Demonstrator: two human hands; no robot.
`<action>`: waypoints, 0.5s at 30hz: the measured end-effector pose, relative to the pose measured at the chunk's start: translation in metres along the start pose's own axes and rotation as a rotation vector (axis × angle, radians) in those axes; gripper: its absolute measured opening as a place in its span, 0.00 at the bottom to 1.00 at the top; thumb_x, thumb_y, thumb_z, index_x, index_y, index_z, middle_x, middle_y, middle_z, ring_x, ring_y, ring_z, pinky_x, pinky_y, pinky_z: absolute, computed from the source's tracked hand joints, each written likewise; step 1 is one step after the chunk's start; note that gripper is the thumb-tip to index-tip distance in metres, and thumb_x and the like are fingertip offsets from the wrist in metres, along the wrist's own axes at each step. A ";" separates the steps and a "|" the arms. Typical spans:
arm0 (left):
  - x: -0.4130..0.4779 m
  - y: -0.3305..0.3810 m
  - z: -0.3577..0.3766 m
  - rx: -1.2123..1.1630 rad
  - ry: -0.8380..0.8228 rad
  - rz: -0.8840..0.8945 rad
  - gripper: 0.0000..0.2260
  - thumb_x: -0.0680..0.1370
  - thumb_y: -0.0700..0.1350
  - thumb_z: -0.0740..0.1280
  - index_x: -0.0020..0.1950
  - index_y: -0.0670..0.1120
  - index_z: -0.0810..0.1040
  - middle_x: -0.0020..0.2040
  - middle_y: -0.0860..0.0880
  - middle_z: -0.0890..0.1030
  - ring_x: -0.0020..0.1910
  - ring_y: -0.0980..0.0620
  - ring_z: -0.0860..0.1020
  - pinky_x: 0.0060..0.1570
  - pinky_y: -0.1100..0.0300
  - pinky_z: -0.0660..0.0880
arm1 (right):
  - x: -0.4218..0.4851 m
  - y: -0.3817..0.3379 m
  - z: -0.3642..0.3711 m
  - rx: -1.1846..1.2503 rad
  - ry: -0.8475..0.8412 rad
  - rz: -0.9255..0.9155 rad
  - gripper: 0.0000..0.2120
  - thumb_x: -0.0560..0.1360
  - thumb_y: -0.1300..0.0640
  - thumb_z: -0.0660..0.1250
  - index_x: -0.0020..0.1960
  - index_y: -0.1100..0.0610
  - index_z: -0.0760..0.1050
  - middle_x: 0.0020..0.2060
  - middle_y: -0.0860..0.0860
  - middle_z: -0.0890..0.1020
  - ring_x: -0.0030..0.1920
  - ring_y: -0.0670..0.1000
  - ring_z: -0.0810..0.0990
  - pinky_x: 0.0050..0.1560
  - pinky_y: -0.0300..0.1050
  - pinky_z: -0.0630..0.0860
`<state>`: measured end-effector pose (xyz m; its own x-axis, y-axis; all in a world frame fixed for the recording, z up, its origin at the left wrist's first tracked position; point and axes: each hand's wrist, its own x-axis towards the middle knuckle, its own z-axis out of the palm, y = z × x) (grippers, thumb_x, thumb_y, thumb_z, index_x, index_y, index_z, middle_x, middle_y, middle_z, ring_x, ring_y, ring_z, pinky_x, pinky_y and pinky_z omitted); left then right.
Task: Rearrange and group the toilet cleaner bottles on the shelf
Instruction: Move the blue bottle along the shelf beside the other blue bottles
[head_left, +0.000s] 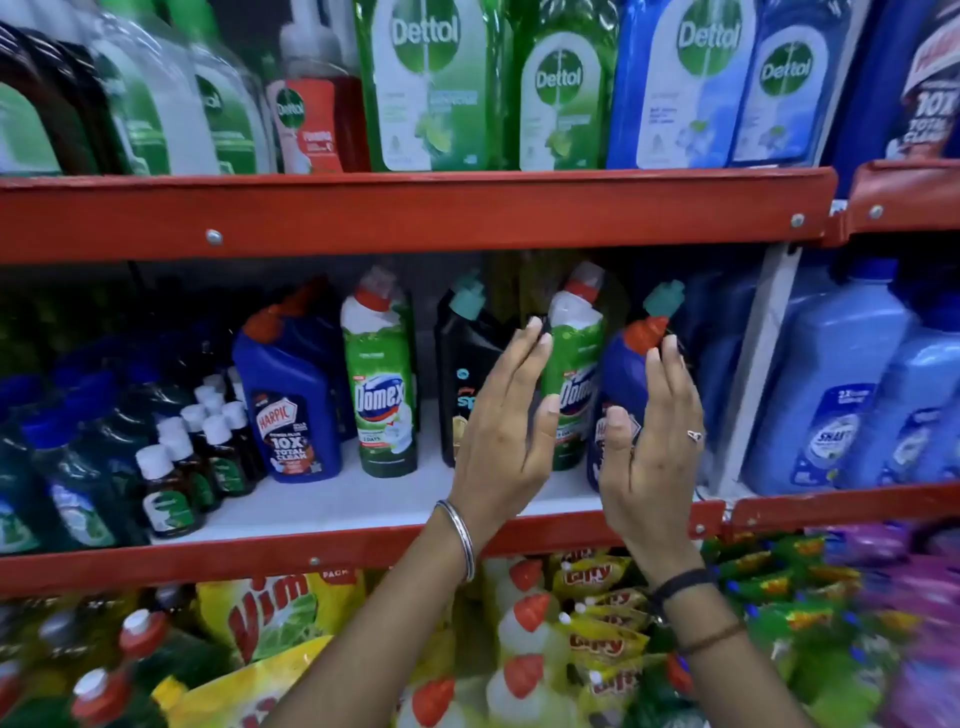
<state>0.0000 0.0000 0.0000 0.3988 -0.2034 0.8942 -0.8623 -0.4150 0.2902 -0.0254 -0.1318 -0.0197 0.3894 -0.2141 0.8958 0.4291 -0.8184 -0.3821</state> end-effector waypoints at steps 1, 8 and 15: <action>-0.001 0.000 0.007 -0.030 -0.009 -0.037 0.20 0.81 0.43 0.57 0.72 0.42 0.66 0.75 0.46 0.65 0.75 0.53 0.63 0.74 0.59 0.61 | -0.003 0.004 -0.001 0.004 0.010 0.040 0.26 0.79 0.51 0.51 0.74 0.60 0.57 0.76 0.57 0.60 0.76 0.53 0.57 0.76 0.43 0.51; -0.012 0.002 0.062 -0.276 -0.166 -0.481 0.17 0.82 0.46 0.55 0.71 0.48 0.65 0.66 0.55 0.70 0.64 0.63 0.68 0.60 0.82 0.59 | -0.028 0.041 0.008 0.020 0.023 0.291 0.27 0.79 0.49 0.53 0.74 0.60 0.56 0.73 0.59 0.62 0.73 0.51 0.58 0.70 0.27 0.45; -0.012 -0.014 0.091 -0.412 -0.382 -0.793 0.18 0.81 0.37 0.55 0.70 0.49 0.65 0.60 0.52 0.74 0.59 0.55 0.72 0.54 0.72 0.69 | -0.043 0.068 0.010 0.068 -0.162 0.470 0.29 0.76 0.58 0.64 0.73 0.58 0.56 0.68 0.57 0.66 0.68 0.56 0.66 0.62 0.40 0.63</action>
<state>0.0356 -0.0723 -0.0456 0.9232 -0.3021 0.2376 -0.3119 -0.2276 0.9225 -0.0047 -0.1731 -0.0863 0.6728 -0.4613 0.5784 0.2272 -0.6153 -0.7549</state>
